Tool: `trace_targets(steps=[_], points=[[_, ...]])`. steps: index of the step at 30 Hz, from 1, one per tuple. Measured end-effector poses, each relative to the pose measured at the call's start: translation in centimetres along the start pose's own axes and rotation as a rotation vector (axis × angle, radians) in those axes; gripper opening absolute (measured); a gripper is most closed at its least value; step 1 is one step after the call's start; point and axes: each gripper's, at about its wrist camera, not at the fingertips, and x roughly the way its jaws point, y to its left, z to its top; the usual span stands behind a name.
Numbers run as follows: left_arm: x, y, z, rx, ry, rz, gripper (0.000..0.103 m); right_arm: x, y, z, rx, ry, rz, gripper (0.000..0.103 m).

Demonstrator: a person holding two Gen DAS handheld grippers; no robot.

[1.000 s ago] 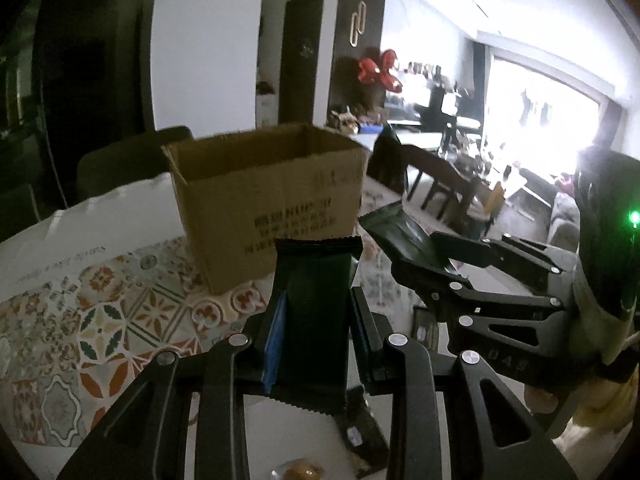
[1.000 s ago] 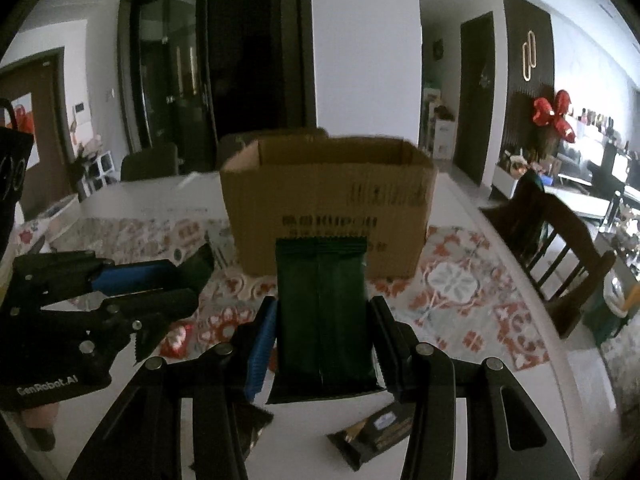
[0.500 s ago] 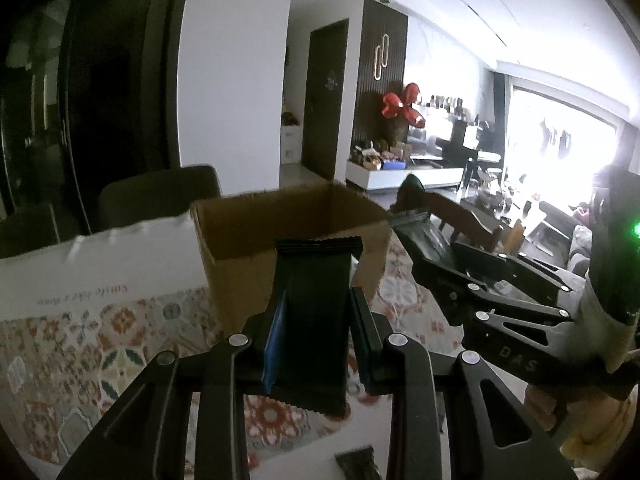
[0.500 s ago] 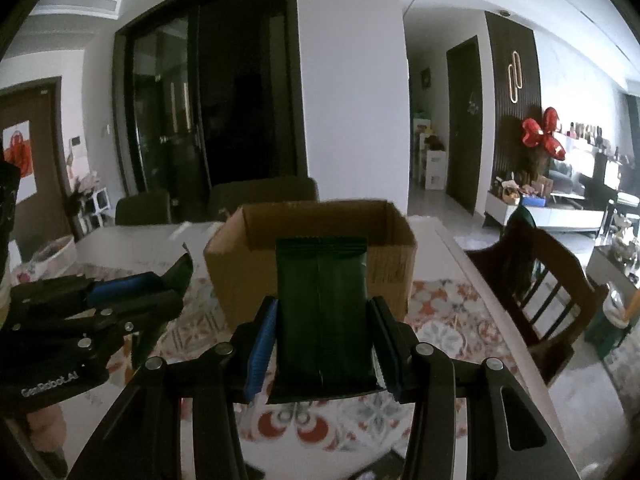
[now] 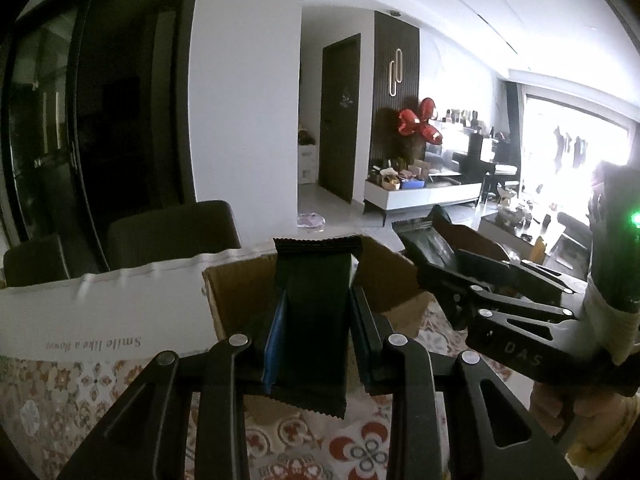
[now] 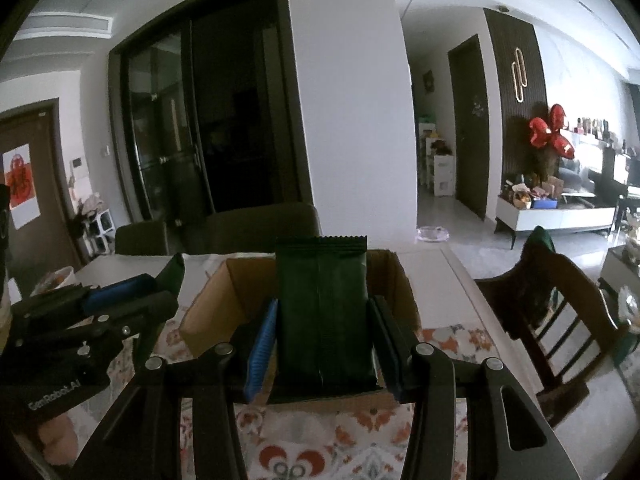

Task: Organize snacks
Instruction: 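Lift both dark green packs into the box and open both tools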

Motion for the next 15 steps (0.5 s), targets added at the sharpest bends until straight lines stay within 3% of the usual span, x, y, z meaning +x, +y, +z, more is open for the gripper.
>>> trace_targets(steps=[15], points=[[6.6, 1.5, 2.3, -0.043, 0.083, 0.039, 0.032, 7.2, -2.5, 2.3, 0.003, 0.101, 0.010, 0.047]])
